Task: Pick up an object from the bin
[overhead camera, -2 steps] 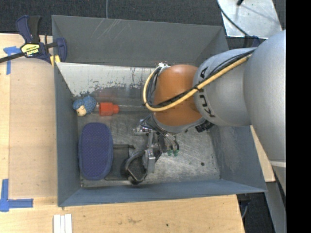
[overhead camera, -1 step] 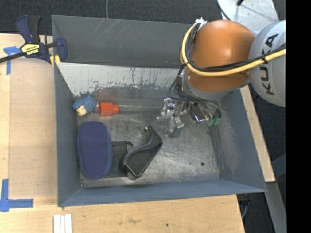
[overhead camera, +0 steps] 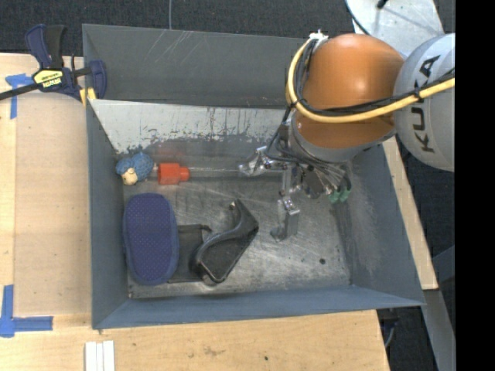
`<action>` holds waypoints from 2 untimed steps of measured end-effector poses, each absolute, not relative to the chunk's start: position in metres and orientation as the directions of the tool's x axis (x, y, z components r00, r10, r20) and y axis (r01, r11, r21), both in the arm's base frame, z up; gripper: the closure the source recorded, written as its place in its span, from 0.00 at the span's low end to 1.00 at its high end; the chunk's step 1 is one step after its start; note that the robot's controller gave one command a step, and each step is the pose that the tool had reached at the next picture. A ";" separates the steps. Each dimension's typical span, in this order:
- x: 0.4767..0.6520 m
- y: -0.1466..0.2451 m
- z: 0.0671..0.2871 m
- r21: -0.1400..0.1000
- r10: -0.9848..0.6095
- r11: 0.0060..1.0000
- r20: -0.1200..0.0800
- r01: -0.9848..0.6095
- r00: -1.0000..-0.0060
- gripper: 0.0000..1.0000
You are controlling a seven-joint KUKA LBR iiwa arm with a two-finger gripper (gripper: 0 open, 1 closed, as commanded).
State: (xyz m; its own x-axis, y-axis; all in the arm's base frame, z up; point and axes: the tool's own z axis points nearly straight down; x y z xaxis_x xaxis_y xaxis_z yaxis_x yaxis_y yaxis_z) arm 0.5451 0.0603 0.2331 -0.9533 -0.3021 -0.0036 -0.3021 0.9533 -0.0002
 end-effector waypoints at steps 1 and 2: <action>0.495 0.099 0.140 0.004 -0.337 0.941 0.007 -0.337 -0.941 0.00; 0.513 0.101 0.077 0.000 -0.385 0.923 -0.005 -0.385 -0.923 0.00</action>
Offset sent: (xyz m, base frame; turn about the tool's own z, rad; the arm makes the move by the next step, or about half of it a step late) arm -0.0475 0.0367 -0.0891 -0.0323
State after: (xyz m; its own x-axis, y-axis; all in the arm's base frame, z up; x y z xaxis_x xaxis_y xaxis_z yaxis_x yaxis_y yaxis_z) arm 0.5130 0.1011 0.0772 -0.9230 -0.3849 -0.0050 -0.3849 0.9230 0.0004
